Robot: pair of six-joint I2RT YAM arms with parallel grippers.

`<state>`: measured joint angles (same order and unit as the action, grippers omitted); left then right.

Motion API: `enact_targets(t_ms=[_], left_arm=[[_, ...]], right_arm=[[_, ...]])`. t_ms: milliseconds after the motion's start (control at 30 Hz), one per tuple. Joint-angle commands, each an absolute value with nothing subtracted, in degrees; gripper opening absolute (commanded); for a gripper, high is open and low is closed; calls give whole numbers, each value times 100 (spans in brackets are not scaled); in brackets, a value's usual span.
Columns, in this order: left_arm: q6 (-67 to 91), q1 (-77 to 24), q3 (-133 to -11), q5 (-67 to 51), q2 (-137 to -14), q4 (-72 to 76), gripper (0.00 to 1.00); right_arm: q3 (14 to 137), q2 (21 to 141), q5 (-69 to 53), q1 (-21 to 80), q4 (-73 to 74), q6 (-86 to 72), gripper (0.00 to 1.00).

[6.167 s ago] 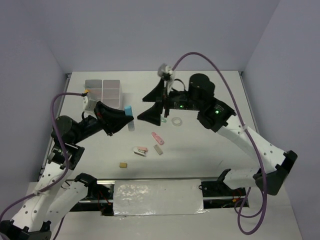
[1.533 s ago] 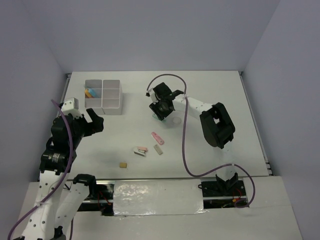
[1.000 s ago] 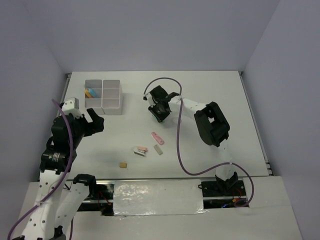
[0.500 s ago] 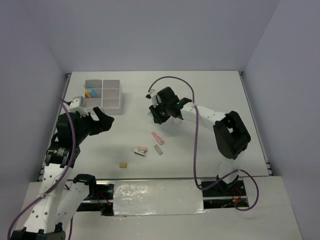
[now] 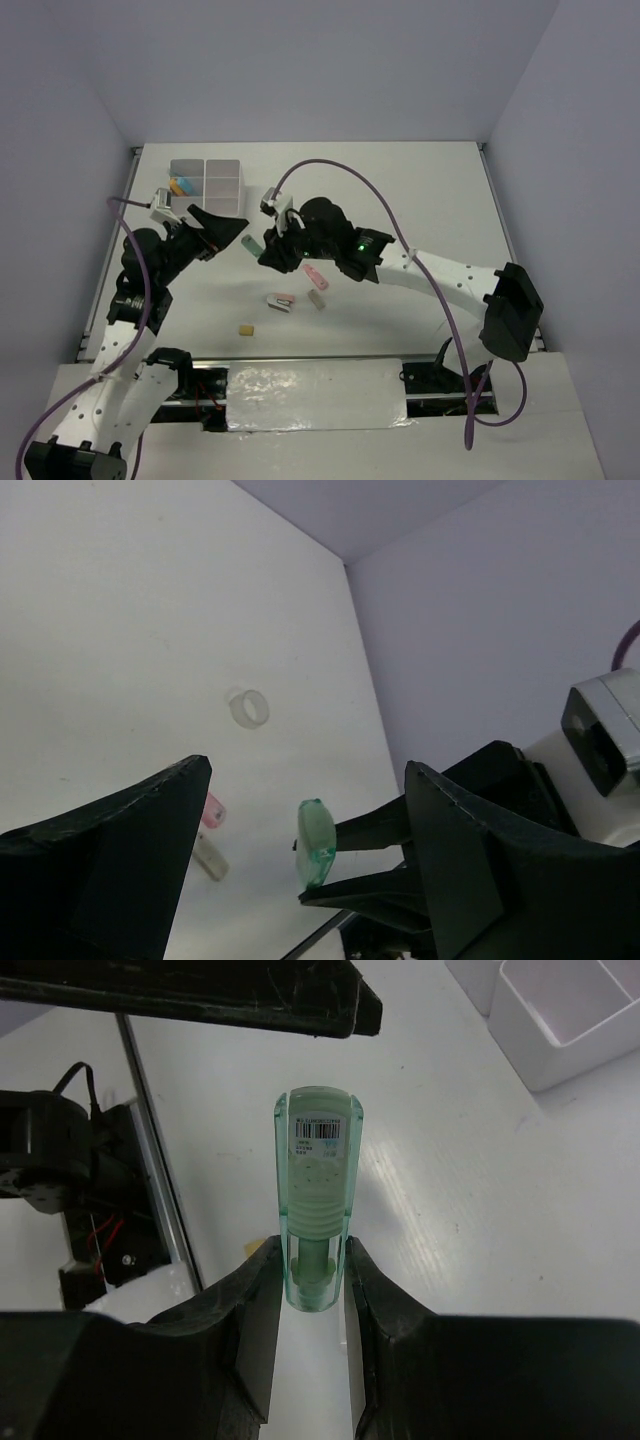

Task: Sort the stationery into containers
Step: Pick up the stationery from the center of the board.

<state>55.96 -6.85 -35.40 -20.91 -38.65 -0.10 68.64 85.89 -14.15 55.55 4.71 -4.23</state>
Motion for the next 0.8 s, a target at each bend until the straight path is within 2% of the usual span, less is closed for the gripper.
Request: enact_targets(t_ms=[0,133,267,400,500,533,600,633,667,700,767], left_arm=[[6029,-729,-3490,-2382,-3797,756,91],[5898,-738,-3542,-2320,-3726,475,80],[5775,-738,-3560,-2434,-3797,386,78],[5757,-747,-3568,-2514,-3814,448,71],[5660,-756,-3638,-2496,-3797,457,59],[5591,-756,-3665,-2479,-3779,422,45],[5494,-756,-3778,-2382,-3788,326,28],[5389,-756,-3823,-2356,-3797,273,9],[5327,-756,-3902,-2329,-3849,220,2],[5265,-756,-3937,-2303,-3876,133,0],[5020,-765,-4025,-2102,-3955,36,0]], right_arm=[[7242,8578,-1047,5607,246,-633,3],[7523,8640,-941,5704,404,-650,3],[7996,8806,-669,5871,659,-563,4],[8437,9061,-369,5959,1036,-501,4],[8736,9263,-176,6108,1326,-378,4],[8893,9394,-19,6187,1501,-300,5],[9000,9483,157,6249,1625,-238,5],[9026,9509,193,6266,1678,-237,5],[9026,9527,202,6258,1661,-246,6],[9009,9527,185,6258,1626,-263,8],[8852,9440,254,6240,1503,-333,35]])
